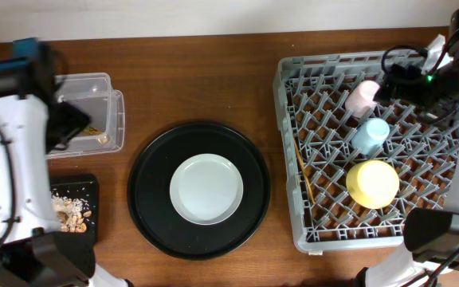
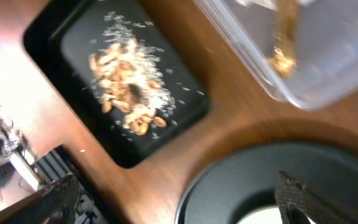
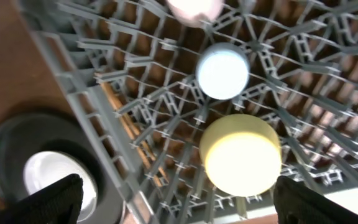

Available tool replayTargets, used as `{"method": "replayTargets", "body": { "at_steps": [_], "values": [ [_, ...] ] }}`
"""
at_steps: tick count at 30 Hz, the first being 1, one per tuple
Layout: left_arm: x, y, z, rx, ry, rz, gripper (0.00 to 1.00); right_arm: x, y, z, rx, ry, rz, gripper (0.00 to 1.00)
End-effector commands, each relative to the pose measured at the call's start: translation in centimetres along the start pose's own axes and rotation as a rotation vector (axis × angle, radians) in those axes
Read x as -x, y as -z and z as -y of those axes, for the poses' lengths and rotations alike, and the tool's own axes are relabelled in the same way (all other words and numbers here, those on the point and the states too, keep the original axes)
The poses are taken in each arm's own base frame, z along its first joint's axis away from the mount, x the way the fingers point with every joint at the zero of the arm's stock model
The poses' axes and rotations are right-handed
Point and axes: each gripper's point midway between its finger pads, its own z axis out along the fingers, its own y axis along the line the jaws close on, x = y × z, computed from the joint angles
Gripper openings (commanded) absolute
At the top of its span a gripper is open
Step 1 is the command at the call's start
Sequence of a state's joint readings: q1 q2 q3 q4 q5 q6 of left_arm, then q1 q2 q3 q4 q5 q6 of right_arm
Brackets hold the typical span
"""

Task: Sort waste into correct bins and load items into the dishwasher rack
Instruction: 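Reach the right gripper to the white plate and grasp its rim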

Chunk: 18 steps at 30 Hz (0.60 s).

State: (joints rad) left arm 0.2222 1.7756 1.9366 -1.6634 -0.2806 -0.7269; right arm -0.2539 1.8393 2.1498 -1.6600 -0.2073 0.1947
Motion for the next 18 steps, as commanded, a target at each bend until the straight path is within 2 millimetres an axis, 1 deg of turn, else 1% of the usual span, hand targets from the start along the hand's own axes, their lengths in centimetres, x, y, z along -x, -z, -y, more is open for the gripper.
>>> {"method": "replayTargets", "body": {
  "at_steps": [1, 2, 3, 5, 6, 7, 8, 10, 11, 13, 14, 15, 16, 17, 18],
  "values": [
    [0.8, -0.7, -2.5, 0.006, 0.093, -0.044, 0.99, -0.1, 0.8, -3.7, 0.217, 0.002, -0.012, 0.98],
    [1.0, -0.9, -3.0, 0.011, 0.112, -0.047, 0.99, -0.7, 1.1, -5.7, 0.32, 0.012, -0.041, 0.98],
    [1.3, -1.0, -3.5, 0.015, 0.13, -0.049, 0.99, -1.6, 1.1, -7.8, 0.397, 0.033, -0.082, 0.98],
    [1.5, -1.1, -4.0, 0.019, 0.145, -0.052, 0.99, -3.1, 0.4, -9.8, 0.395, 0.112, -0.12, 0.99],
    [1.6, -1.2, -4.1, 0.019, 0.148, -0.053, 0.99, -4.5, -0.9, -11.0, 0.323, 0.185, -0.142, 0.96],
    [1.6, -1.2, -4.1, 0.019, 0.149, -0.052, 0.99, -5.4, -1.9, -11.6, 0.27, 0.236, -0.155, 0.94],
    [1.6, -1.2, -4.1, 0.02, 0.149, -0.052, 0.99, -6.3, -2.8, -12.2, 0.217, 0.288, -0.164, 0.94],
    [1.6, -1.2, -4.1, 0.019, 0.149, -0.052, 0.99, -9.0, -5.2, -14.0, 0.114, 0.423, -0.195, 0.94],
    [1.6, -1.2, -4.1, 0.019, 0.149, -0.052, 0.99, -10.3, -6.3, -14.9, 0.077, 0.489, -0.202, 0.89],
    [1.6, -1.2, -4.1, 0.019, 0.149, -0.052, 0.99, -12.5, -8.2, -16.6, 0.039, 0.593, -0.205, 0.87],
    [1.6, -1.2, -4.1, 0.019, 0.149, -0.052, 0.99, -13.6, -9.1, -17.6, 0.035, 0.634, -0.205, 0.81],
    [1.6, -1.2, -4.1, 0.019, 0.149, -0.052, 0.99, -14.8, -10.3, -18.6, 0.026, 0.659, -0.197, 0.7],
    [1.6, -1.2, -4.1, 0.019, 0.149, -0.052, 0.99, -15.7, -11.4, -19.3, 0.016, 0.667, -0.189, 0.66],
    [1.6, -1.2, -4.1, 0.019, 0.149, -0.052, 0.99, -16.9, -13.0, -20.0, 0.006, 0.68, -0.176, 0.66],
    [1.6, -1.2, -4.1, 0.02, 0.149, -0.052, 0.99, -17.9, -14.5, -20.4, -0.007, 0.69, -0.163, 0.66]
  ]
}}
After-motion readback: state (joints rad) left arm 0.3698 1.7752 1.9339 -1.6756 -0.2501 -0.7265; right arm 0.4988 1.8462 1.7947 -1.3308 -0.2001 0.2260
